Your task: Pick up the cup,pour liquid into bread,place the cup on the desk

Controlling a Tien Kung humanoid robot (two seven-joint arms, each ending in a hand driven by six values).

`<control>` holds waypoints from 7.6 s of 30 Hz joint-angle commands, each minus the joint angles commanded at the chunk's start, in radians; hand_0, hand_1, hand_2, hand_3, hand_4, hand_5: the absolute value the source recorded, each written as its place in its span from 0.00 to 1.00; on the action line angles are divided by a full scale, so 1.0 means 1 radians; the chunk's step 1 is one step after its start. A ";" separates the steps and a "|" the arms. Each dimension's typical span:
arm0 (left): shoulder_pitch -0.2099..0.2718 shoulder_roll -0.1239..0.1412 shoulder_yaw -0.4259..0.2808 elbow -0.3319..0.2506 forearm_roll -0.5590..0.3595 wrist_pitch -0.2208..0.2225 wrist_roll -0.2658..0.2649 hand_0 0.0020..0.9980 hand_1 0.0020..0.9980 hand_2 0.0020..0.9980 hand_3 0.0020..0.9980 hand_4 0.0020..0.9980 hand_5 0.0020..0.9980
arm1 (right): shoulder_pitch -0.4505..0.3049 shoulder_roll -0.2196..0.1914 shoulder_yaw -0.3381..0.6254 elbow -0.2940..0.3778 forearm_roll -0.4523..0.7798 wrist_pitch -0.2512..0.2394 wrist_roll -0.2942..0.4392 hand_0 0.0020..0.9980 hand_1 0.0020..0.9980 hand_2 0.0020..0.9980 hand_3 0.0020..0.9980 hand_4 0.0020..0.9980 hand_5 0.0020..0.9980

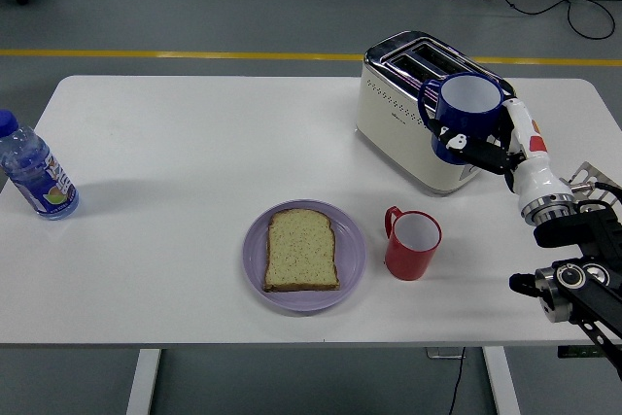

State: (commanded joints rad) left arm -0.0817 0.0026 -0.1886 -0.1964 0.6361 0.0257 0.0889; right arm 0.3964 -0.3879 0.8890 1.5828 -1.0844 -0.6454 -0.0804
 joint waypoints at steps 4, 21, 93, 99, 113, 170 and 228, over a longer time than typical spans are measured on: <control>0.003 -0.001 0.005 0.000 -0.001 0.000 0.000 0.64 0.65 0.66 0.55 0.32 0.84 | -0.037 0.001 0.042 -0.027 -0.006 0.000 0.019 0.56 0.41 0.53 0.60 0.58 0.00; 0.005 -0.002 0.011 0.000 0.001 0.001 -0.001 0.63 0.65 0.66 0.55 0.32 0.84 | -0.182 0.114 0.176 -0.289 0.008 0.000 0.457 0.56 0.42 0.53 0.59 0.57 0.00; -0.007 -0.003 0.013 0.000 0.001 0.000 -0.001 0.63 0.65 0.66 0.54 0.32 0.84 | -0.194 0.229 0.028 -0.718 0.250 0.000 0.715 0.87 0.71 0.86 0.94 0.84 0.05; -0.004 -0.003 0.017 0.000 0.001 0.000 -0.001 0.64 0.65 0.66 0.54 0.32 0.84 | -0.197 0.229 0.029 -0.721 0.238 0.000 0.699 0.90 0.74 0.89 0.95 0.86 0.07; 0.003 -0.003 0.025 0.000 -0.002 0.000 -0.001 0.64 0.65 0.65 0.54 0.32 0.84 | -0.208 0.232 0.064 -0.714 0.186 0.000 0.668 0.96 0.81 0.96 1.00 0.90 0.10; -0.015 -0.002 0.002 0.000 0.010 0.000 -0.001 0.64 0.65 0.66 0.55 0.32 0.84 | -0.292 0.217 0.447 -0.171 0.373 0.074 0.610 0.76 0.67 0.72 0.69 0.62 0.10; -0.015 -0.003 0.002 0.001 0.011 0.001 -0.001 0.63 0.65 0.66 0.54 0.32 0.85 | -0.322 0.251 0.646 -0.229 1.065 0.569 0.320 0.65 0.57 0.63 0.61 0.58 0.22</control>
State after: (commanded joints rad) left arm -0.0971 0.0000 -0.1864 -0.1953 0.6471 0.0264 0.0878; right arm 0.0748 -0.1371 1.5350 1.3542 -0.0191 -0.0762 0.2400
